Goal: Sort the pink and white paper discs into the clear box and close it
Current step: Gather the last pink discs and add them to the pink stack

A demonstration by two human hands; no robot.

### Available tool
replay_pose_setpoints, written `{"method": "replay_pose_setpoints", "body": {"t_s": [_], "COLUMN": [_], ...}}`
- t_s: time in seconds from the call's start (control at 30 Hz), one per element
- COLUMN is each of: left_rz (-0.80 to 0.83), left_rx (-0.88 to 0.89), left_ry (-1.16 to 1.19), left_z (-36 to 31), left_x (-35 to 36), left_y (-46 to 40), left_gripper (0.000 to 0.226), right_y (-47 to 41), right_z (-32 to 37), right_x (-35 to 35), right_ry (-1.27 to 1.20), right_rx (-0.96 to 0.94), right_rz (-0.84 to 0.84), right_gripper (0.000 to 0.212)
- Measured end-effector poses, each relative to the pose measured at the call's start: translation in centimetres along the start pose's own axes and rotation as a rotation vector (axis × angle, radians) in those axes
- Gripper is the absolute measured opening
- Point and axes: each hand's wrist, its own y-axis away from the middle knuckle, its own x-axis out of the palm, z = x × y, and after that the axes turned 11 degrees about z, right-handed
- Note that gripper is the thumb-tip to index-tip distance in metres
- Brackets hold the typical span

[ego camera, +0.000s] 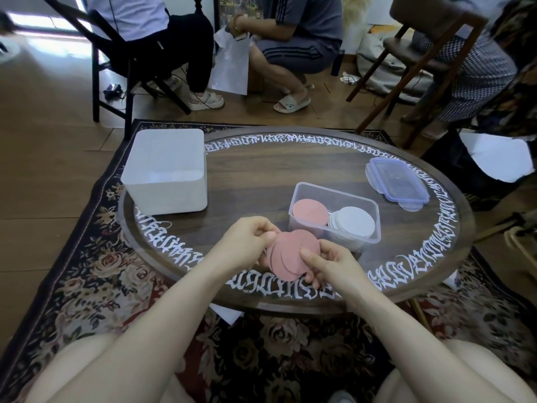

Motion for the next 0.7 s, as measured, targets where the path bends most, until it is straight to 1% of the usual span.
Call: {"method": "replay_pose_setpoints", "body": {"t_s": [0.1,0.2,0.3,0.43,0.5,0.57,0.7], "left_rz": [0.027,-0.036,-0.147,-0.204,-0.174,-0.128,-0.104], "left_rx": [0.021,0.04,0.093,0.197,0.227,0.24,0.264], "left_ry": [-0.024,-0.235,-0.397,-0.649,-0.646,-0.571,-0.564], "left_z": [-0.1,0.1,0.4,1.4,2.0,2.3,2.4], "left_x": [0.9,1.6,2.0,2.3,2.5,2.7,3.0], "left_y": [0.5,0.9,1.4,1.7,1.6,1.6,1.4], "left_gripper": [0.018,0.022,0.013,0.014,0.013,0.011,0.011], "right_y": [0.4,0.9,1.2,1.4,1.5,1.6,2.0], "right_z": [0.1,0.1,-0.1,-0.3,-0.3,-0.4,-0.5], "right_x": [0.1,0.1,0.2,0.1,0.0,-0.1,-0.5], "right_ry": [-0.062,-0.025,0.144,0.531,0.609,0.63,0.659], "right_rx": [-0.034,-0.118,-0.212,-0.312,-0.337,-0.346,-0.328], "right_rz": [0.035,0.061,0.027,-0.05,-0.058,-0.049,-0.021], "right_gripper": [0.013,0.011,0.007,0.014,0.014,0.014,0.018]}}
